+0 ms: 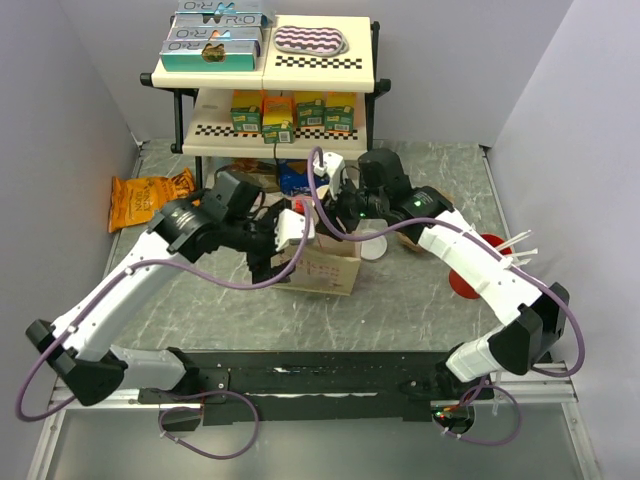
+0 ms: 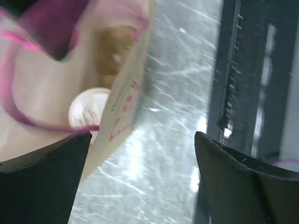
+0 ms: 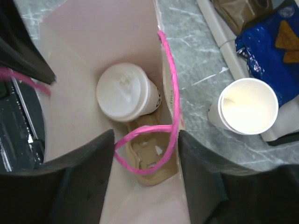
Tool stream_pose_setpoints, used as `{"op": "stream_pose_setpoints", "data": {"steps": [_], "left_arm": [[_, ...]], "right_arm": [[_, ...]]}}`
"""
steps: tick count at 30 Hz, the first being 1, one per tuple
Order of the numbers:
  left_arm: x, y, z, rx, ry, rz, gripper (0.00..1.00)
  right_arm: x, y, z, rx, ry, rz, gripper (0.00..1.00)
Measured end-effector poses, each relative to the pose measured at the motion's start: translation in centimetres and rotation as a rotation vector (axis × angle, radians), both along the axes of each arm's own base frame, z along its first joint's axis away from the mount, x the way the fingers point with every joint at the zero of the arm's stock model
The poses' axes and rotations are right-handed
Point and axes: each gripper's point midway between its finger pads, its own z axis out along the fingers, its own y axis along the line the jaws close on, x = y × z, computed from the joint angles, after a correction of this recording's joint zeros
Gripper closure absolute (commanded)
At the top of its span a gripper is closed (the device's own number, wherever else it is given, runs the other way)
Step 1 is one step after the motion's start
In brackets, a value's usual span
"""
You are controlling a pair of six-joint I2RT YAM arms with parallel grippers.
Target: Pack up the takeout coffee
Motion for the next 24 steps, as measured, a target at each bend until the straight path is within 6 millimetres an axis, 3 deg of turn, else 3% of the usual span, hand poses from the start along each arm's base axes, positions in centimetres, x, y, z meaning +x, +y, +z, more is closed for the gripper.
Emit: {"op": "stream_pose_setpoints", "data": {"steps": [3,9,14,17,20,22,24], "left_arm": [[0.7,-0.1,1.6,-0.048,-0.075,0.023,0.01],[1.2,-0.2,4.9,-0.132,-0.178,0.038,0.01],[1.9,-0.6,5.4,-0.152,-0.212,0.044,0.01],[2.3,-0.9,4.6,-0.145,-0.216,0.039,0.01],[3.1,-1.3,2.5,-0.12,-0.205,0.046,0.0],[3.8,-1.6,0.9,-0.094,-0.19,0.05,0.04],[4.4,-1.9,-0.6,-0.065,-0.17,0.056,0.16]], "right_arm": [[0.4,-0.2,-0.1,-0.004,0.003,-0.016,0.31],[1.4,-0.5,2.4,0.029,-0.049,-0.042,0.29],[1.7,-1.0,3.2,0.039,-0.07,-0.056,0.28],[1.9,-1.3,3.2,0.034,-0.078,-0.062,0.28],[2.3,-1.8,3.0,0.025,-0.08,-0.074,0.28],[2.7,-2.2,2.9,0.02,-0.083,-0.082,0.35],[3.2,-2.5,2.5,0.011,-0.081,-0.089,0.47]]}}
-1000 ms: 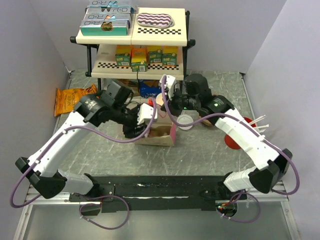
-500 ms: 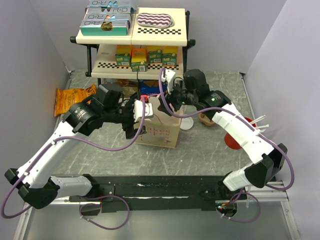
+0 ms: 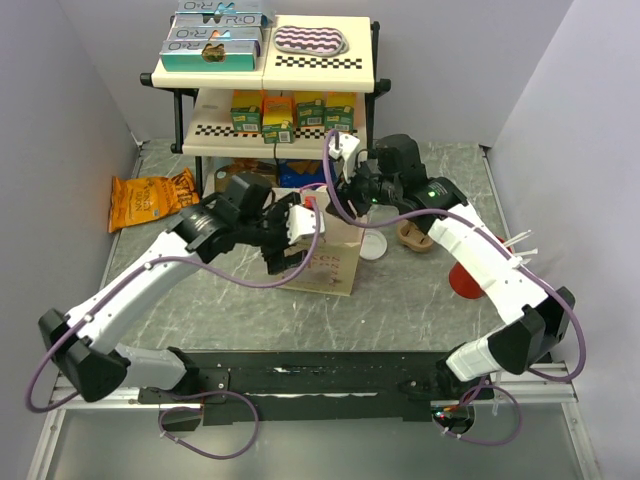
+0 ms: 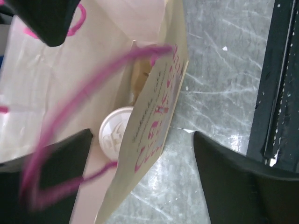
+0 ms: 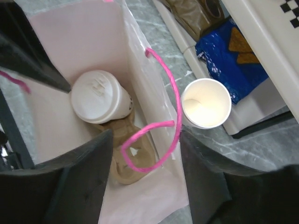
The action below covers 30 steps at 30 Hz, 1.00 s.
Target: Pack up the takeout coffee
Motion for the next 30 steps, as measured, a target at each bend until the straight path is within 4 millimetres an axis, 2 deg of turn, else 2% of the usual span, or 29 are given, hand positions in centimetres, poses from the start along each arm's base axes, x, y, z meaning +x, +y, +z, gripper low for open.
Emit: {"op": "stream_pose_setpoints", "data": {"steps": [2,3,4,6,8,11,14,17,21,25,26,27,29,30], "left_arm": [[0.4,-0.4,-0.7,0.011,0.018,0.002,0.28],[0.6,-0.6,-0.8,0.014,0.023,0.002,0.33],[0.8,-0.7,-0.7,0.013,0.024,0.002,0.39],[0.8,-0.9,0.1,0.0,0.017,-0.001,0.62],[0.7,-1.1,1.3,-0.02,0.006,-0.007,0.84],[0.3,-1.1,3.3,-0.053,-0.022,-0.023,0.99],[-0.1,-0.8,4.8,-0.073,-0.039,-0.025,0.99],[-0.5,-0.5,6.2,-0.087,-0.058,-0.026,0.99],[-1.0,0.1,7.0,-0.091,-0.068,-0.026,0.99],[-1.6,0.6,7.0,-0.081,-0.06,-0.028,0.99],[-1.7,0.7,6.9,-0.077,-0.056,-0.028,0.99],[-1.9,0.8,7.0,-0.076,-0.054,-0.028,0.99],[-2.2,1.1,7.1,-0.078,-0.056,-0.028,0.99],[-2.4,1.2,7.2,-0.078,-0.056,-0.028,0.99]], "right_arm": [[0.5,-0.2,-0.6,-0.012,0.007,-0.002,0.56],[0.7,-0.2,-1.0,-0.019,0.013,-0.002,0.72],[0.8,-0.3,-1.3,-0.026,0.018,-0.002,0.8],[1.0,-0.4,-1.9,-0.038,0.027,0.003,1.0],[0.8,-0.4,-2.0,-0.04,0.032,0.011,1.0],[0.7,-0.2,-1.9,-0.033,0.035,0.023,1.0],[0.5,-0.1,-1.3,-0.022,0.036,0.033,1.0],[0.6,0.2,0.9,0.008,0.003,0.035,1.0],[0.8,0.5,3.7,0.05,-0.047,0.037,1.0],[0.6,0.6,3.9,0.062,-0.039,0.038,1.0],[0.6,0.6,3.8,0.064,-0.034,0.037,0.91],[0.6,0.6,3.8,0.065,-0.029,0.037,0.79],[0.4,0.7,3.6,0.071,-0.015,0.04,0.48],[0.3,0.8,3.5,0.073,-0.009,0.041,0.44]]}}
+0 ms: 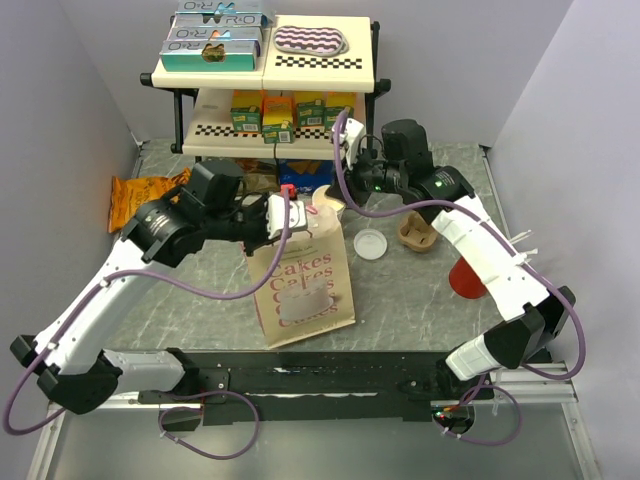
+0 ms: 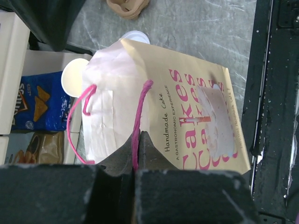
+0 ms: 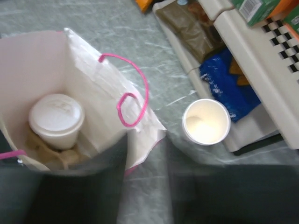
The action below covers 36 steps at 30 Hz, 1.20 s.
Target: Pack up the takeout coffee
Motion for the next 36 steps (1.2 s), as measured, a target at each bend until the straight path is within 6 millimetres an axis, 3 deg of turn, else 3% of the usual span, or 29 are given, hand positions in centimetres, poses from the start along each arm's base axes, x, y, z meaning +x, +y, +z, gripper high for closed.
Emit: {"op": "stream_pose_setpoints", "data": {"steps": [2,11,18,24,26,28,29,31,32,36], "left_arm": [[-0.4,0.3,0.4,-0.01,-0.009,-0.002,0.99],[-0.9,0.6,0.9,-0.02,-0.029,-0.015,0.99],[-1.1,0.8,-1.7,0.022,0.014,-0.018,0.99],[-1.4,1.1,-2.3,0.03,0.022,-0.017,0.99],[-1.6,1.3,-2.2,0.027,0.018,-0.017,0.89],[-1.7,1.4,-1.9,0.022,0.009,-0.015,0.65],[-1.7,1.5,-1.8,0.021,0.006,-0.012,0.49],[-1.7,1.6,-1.8,0.022,0.0,-0.005,0.33],[-1.6,1.7,-1.8,0.025,-0.004,-0.004,0.21],[-1.7,2.3,-1.6,0.033,-0.015,0.014,0.05]], "right_arm": [[-0.3,0.1,-0.2,-0.001,0.009,0.014,0.36],[-0.4,1.7,-2.0,-0.004,0.074,0.104,0.25],[-0.7,3.9,-6.7,-0.029,0.241,0.215,0.24],[-2.6,4.9,-7.4,-0.025,0.303,0.278,0.3],[-2.9,5.1,-7.4,-0.02,0.315,0.288,0.33],[-3.3,5.3,-7.4,-0.017,0.326,0.296,0.34],[-3.5,5.4,-7.4,-0.016,0.33,0.301,0.39],[-3.9,5.5,-7.4,-0.018,0.338,0.312,0.47],[-4.1,5.5,-7.6,-0.021,0.339,0.314,0.57],[-5.5,5.4,-8.8,-0.061,0.35,0.318,0.78]]}}
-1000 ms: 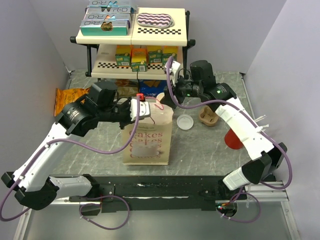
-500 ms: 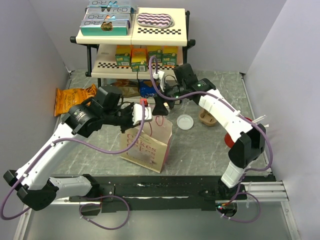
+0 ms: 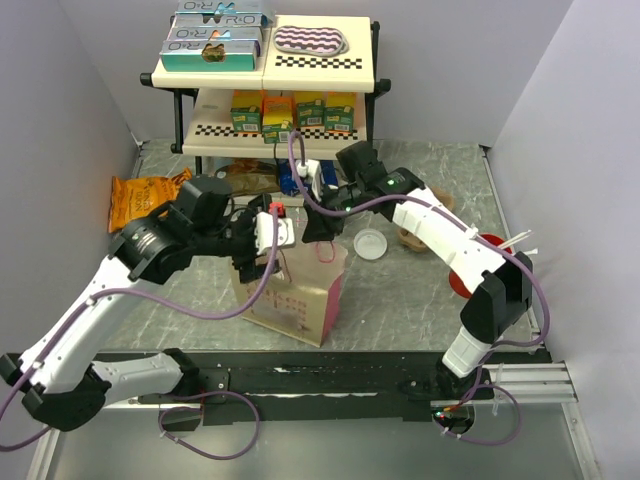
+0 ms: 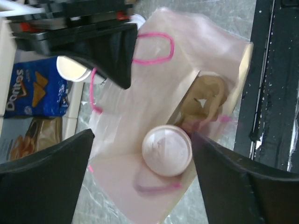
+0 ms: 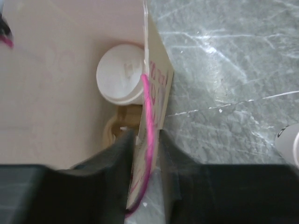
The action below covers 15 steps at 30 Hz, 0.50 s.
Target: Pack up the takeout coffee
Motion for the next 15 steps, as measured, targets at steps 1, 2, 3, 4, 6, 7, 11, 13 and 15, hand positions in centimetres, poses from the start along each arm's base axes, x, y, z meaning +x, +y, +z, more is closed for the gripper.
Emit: {"op": "stream_pose_setpoints", "data": {"steps": [1,2,3,4,6,7,11,13,15], "left_arm": [[-0.1,0.3,0.2,-0.002,-0.01,0.004,0.02],[-0.4,0.7,0.3,-0.004,-0.02,0.009,0.01],[-0.8,1.2,0.4,-0.003,-0.029,0.017,0.01],[-1.2,1.7,0.6,-0.003,-0.037,0.023,0.01],[-1.9,3.0,1.1,-0.007,-0.062,0.043,0.01],[-2.3,3.6,1.5,-0.012,-0.081,0.056,0.0],[-3.3,5.6,1.8,-0.02,-0.127,0.098,0.01],[-3.6,6.5,1.4,-0.014,-0.134,0.122,0.0],[-3.5,7.2,0.7,-0.002,-0.136,0.159,0.01]], "right_arm": [[-0.4,0.0,-0.3,-0.009,-0.001,0.006,0.83],[-0.7,0.1,-0.4,-0.016,-0.001,0.009,0.93],[-0.9,0.1,-0.5,-0.019,-0.005,0.013,0.97],[-0.9,0.2,-0.5,-0.022,-0.012,0.017,1.0],[-0.8,0.1,-0.4,-0.03,-0.029,0.008,1.0],[-0.6,0.0,-0.4,-0.035,-0.04,0.002,1.0],[0.4,-0.1,0.2,-0.054,-0.102,-0.02,1.0],[0.9,-0.1,0.9,-0.058,-0.146,-0.029,1.0],[1.4,0.0,1.6,-0.064,-0.197,-0.029,1.0]]}}
